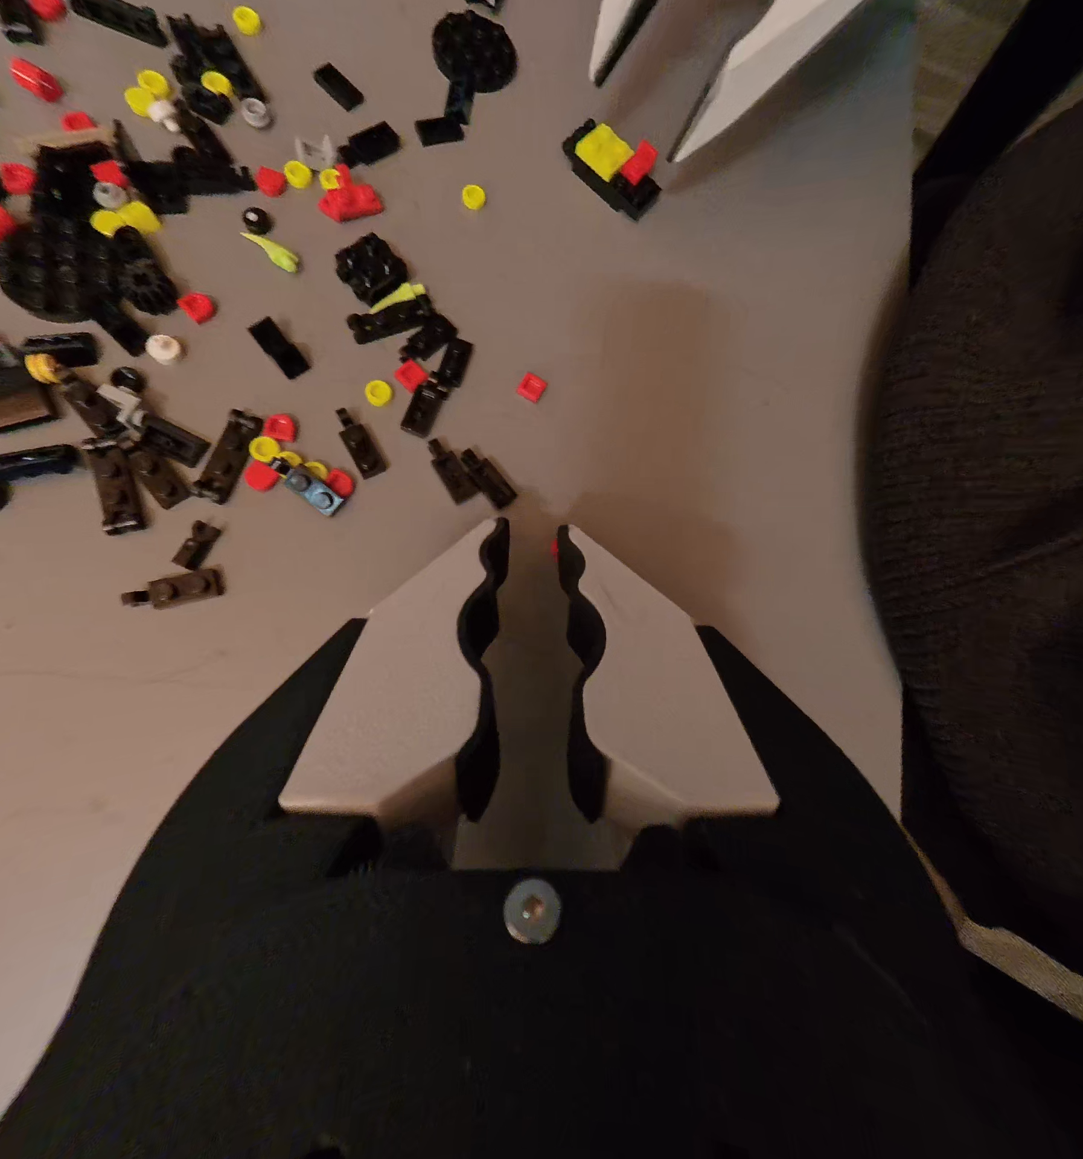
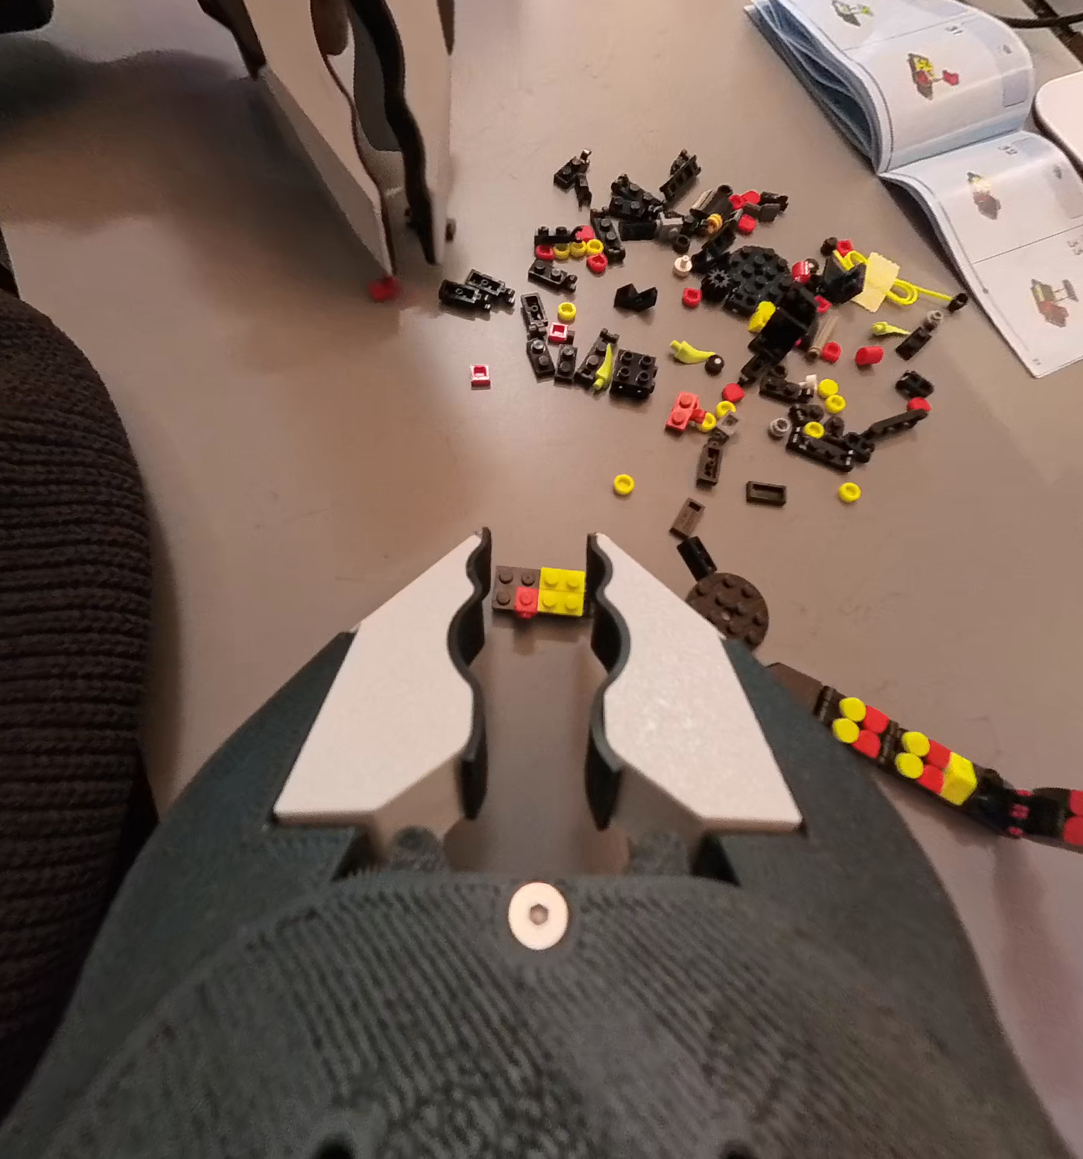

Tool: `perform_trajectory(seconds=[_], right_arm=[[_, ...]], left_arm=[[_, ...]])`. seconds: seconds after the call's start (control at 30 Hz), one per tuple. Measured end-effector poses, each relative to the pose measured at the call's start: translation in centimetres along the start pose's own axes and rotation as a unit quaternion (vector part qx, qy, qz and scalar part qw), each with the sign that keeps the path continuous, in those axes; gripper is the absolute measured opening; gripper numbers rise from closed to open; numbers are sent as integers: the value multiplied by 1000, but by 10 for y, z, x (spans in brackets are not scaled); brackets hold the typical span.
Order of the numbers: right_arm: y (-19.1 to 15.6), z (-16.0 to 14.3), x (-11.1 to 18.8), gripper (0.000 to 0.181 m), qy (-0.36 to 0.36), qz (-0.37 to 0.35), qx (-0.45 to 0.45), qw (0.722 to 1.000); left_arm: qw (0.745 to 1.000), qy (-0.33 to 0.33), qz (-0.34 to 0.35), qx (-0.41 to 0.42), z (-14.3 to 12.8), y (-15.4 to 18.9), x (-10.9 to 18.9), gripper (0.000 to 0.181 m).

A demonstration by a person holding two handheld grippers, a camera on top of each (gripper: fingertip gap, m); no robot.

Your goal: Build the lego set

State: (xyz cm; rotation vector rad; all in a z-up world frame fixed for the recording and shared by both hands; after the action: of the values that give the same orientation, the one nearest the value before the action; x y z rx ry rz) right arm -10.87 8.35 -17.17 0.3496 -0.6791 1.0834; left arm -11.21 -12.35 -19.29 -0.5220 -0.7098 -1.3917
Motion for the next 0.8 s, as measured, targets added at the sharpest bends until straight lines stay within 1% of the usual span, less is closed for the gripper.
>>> perform_trajectory(seconds=[0.13,0.27,0.33,0.47,0.67,0.8], right_arm=[[0,0,0,29,-1,0,1,1000],[0,0,1,29,0,-1,1,1000],[0,0,0,29,-1,-1,1,1000],[0,0,0,28,-1,0,0,1000],[0,-1,0,28,-2,1,-1,1000],[0,-1,-1,29,-3,0,0,1000]], left_arm=[[1000,-9,-20,8,0,4,1,14],[999,1,-32,25,-1,3,6,9],[999,-6,-37,32,-5,4,8,6],[996,-31,-67,46,-12,10,4,3],[995,-37,-85,41,-8,16,-1,0],[992,-40,-113,41,-6,24,-4,0]])
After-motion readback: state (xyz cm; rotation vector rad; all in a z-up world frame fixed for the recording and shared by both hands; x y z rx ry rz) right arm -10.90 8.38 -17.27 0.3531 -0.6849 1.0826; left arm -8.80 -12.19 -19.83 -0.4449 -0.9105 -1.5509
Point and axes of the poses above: each gripper's, where its closed fingertips meet, x back along the fingers, z out of its top, y = z × x across the jaws, the point moved 6 cm from there along x, back along the fingers, and after that the axes turned 11 degrees about -x, right-handed, at the moved point
